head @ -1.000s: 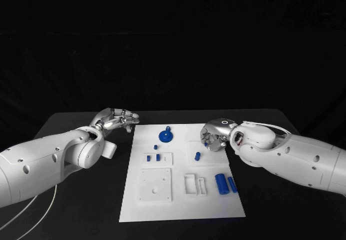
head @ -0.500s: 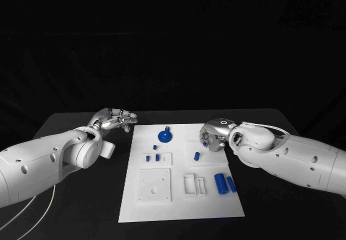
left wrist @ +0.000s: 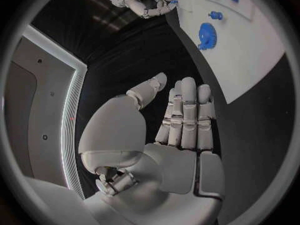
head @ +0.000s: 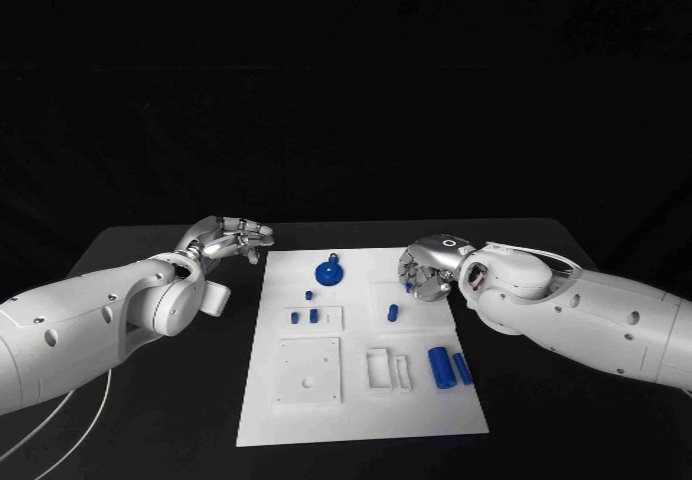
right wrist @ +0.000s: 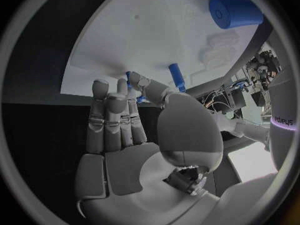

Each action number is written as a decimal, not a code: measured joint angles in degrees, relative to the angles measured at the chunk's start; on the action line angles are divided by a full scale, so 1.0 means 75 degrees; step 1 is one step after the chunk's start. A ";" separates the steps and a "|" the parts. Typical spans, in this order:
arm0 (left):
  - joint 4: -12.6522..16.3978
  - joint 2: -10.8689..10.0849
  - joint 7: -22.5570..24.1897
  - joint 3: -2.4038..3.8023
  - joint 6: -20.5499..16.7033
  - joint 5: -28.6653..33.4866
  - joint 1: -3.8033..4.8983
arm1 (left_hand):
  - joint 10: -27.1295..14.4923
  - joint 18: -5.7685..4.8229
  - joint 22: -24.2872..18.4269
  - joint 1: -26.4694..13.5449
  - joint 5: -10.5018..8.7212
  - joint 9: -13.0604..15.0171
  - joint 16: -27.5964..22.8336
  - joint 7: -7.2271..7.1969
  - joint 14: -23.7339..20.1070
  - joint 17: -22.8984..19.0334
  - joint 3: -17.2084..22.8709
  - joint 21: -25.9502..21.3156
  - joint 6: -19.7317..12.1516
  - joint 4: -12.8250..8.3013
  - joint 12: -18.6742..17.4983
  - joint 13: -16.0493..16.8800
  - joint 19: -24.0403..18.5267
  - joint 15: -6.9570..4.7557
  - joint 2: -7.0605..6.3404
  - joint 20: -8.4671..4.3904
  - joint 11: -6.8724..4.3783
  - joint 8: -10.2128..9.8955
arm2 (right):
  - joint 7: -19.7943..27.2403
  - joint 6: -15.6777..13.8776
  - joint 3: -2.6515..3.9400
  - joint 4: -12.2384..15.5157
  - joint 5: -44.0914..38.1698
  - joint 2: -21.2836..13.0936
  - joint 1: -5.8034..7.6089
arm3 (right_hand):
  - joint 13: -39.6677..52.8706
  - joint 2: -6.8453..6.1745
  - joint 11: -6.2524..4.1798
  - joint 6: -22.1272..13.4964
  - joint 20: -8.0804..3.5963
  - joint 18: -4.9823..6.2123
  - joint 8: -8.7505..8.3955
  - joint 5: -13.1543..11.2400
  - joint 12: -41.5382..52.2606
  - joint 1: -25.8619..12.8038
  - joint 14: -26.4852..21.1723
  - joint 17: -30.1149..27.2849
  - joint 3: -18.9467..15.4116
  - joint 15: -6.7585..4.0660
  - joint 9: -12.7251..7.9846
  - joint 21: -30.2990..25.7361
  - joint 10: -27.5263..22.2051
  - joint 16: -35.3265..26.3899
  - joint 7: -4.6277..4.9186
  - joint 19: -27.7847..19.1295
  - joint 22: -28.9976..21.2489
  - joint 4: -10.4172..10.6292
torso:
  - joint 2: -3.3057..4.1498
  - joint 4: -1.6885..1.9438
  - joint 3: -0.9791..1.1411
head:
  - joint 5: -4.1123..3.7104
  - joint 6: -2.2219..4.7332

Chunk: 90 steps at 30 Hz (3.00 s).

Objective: Assemble the parts on the task board

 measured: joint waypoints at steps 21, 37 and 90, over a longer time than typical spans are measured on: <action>-0.0087 0.0079 0.0013 0.0000 0.0000 0.0070 0.0000 | -0.0001 0.0001 0.0006 0.0000 0.0000 0.0005 0.0000 0.0000 0.0000 0.0006 0.0000 0.0000 0.0000 0.0000 0.0000 0.0005 0.0010 0.0001 0.0000 0.0012 -0.0006 0.0000 | 0.0219 0.0056 0.0232 0.0749 0.1083 -0.0106 0.0129 | 0.0070 -0.0021 -0.0040 -0.0002 -0.0001 0.0002 -0.0015 -0.0001 -0.0022 -0.0021 -0.0029 -0.0015 -0.0001 -0.0029 0.0018 0.0027 0.0089 0.0028 -0.0001 -0.0007 -0.0001 0.0000 | -0.0005 -0.0009 -0.0002 | 0.0105 0.0018; -0.0337 0.0315 0.0064 0.0000 -0.0037 0.0287 -0.0001 | -0.0007 0.0000 0.0005 0.0000 0.0000 0.0003 0.0000 0.0000 -0.0001 0.0011 -0.0021 0.0000 0.0000 -0.0021 0.0000 0.0011 0.0010 0.0001 0.0000 0.0013 -0.0018 0.0000 | 0.0305 -0.0147 0.0147 0.1694 0.0841 0.0671 0.0013 | 0.0089 -0.0021 -0.0041 -0.0003 -0.0013 0.0002 -0.0028 0.0066 -0.0022 -0.0021 -0.0043 -0.0033 -0.0001 -0.0043 0.0032 0.0069 0.0085 0.0026 -0.0001 -0.0045 -0.0001 0.0000 | -0.0012 0.0004 -0.0020 | 0.0538 0.0004; -0.0395 0.0453 0.0099 -0.0001 -0.0071 0.0366 0.0000 | -0.0040 0.0004 0.0015 0.0000 0.0000 0.0005 0.0000 -0.0001 -0.0001 0.0038 -0.0021 0.0000 -0.0001 -0.0021 0.0000 0.0022 0.0010 0.0001 0.0000 0.0039 -0.0014 0.0000 | 0.0231 -0.0014 -0.0499 0.1550 -0.0345 0.1152 -0.0467 | 0.0149 -0.0021 -0.0058 0.0010 -0.0017 0.0006 -0.0061 0.0125 -0.0052 -0.0021 -0.0072 -0.0048 0.0019 -0.0072 0.0054 0.0102 0.0043 0.0059 0.0014 -0.0039 -0.0001 -0.0022 | -0.0010 0.0009 -0.0020 | 0.0901 -0.0317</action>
